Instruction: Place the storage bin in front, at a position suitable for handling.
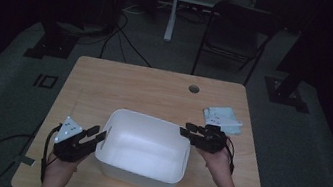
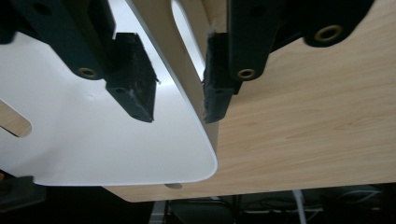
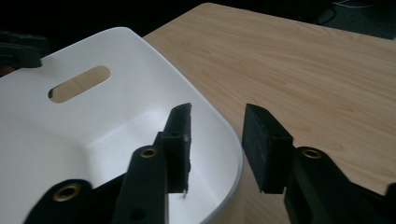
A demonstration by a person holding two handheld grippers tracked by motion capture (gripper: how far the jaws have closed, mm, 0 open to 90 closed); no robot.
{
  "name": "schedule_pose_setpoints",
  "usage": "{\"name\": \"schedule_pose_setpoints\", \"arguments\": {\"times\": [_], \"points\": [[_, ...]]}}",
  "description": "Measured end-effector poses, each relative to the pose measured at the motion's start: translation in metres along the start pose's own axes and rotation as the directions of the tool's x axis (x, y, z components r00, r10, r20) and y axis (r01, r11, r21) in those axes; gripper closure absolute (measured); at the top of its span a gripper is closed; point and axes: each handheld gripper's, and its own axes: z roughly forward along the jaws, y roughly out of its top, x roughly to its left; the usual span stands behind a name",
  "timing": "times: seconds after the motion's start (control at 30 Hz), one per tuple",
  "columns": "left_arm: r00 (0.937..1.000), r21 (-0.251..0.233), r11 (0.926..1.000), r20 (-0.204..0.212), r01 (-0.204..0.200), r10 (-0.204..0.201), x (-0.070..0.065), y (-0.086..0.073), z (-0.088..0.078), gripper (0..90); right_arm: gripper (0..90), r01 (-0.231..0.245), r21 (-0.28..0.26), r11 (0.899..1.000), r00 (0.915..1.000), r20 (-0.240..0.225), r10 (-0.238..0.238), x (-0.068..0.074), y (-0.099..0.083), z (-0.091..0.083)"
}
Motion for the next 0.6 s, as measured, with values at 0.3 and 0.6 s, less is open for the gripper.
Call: {"name": "schedule_pose_setpoints", "arguments": {"times": [0.3, 0.6], "points": [[0.9999, 0.054, 0.9985, 0.007, 0.012, -0.013, 0.016, 0.015, 0.027, 62.6, 58.2, -0.039, 0.027, 0.999, 0.9983, 0.044, 0.038, 0.006, -0.011, -0.006], [1.0, 0.082, 0.9966, 0.002, 0.007, -0.008, 0.012, 0.02, 0.042, 74.6, 64.3, -0.094, 0.026, 0.995, 0.993, 0.075, 0.091, 0.011, -0.019, -0.013]]}}
